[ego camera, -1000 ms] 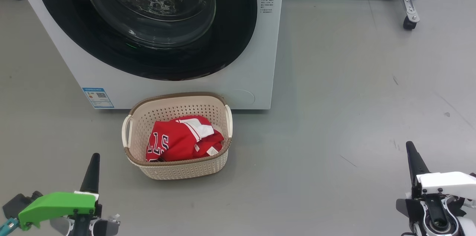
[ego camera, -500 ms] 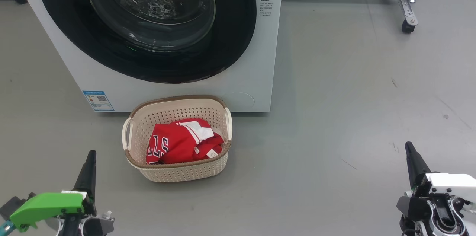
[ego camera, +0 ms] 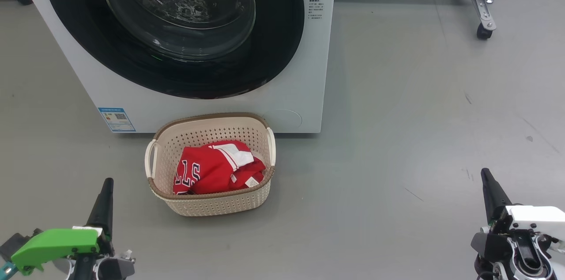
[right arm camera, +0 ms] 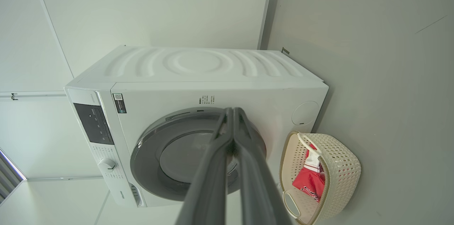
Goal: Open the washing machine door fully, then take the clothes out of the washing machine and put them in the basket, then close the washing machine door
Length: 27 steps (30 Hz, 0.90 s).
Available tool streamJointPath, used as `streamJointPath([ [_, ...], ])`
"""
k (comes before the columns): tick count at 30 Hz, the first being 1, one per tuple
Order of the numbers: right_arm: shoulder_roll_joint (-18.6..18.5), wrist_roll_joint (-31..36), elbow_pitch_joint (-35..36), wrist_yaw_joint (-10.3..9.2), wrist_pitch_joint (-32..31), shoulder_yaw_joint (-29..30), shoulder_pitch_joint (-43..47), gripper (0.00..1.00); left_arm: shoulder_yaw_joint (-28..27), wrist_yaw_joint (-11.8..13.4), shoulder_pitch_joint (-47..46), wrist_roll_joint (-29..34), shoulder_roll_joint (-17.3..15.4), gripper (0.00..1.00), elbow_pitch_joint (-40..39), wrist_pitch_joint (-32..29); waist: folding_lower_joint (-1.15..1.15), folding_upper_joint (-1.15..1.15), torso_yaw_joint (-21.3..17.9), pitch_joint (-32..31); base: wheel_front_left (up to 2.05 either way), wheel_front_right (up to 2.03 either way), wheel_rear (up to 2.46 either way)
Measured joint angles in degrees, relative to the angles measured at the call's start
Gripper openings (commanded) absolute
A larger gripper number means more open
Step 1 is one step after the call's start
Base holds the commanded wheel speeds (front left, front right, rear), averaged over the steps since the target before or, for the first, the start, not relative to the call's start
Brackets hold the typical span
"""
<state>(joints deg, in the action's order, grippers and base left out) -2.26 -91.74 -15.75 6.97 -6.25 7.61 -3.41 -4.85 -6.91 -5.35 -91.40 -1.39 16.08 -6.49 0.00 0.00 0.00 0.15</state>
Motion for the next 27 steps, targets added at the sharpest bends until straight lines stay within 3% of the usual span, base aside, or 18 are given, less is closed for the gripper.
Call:
streamJointPath([
  [27,0.0,0.0,0.0,0.00,0.0,0.0,0.0,0.00,0.0,0.0,0.0,0.0,0.0,0.00,-0.1,0.0,0.00,0.00,0.0,0.0,0.00,0.00,0.00],
])
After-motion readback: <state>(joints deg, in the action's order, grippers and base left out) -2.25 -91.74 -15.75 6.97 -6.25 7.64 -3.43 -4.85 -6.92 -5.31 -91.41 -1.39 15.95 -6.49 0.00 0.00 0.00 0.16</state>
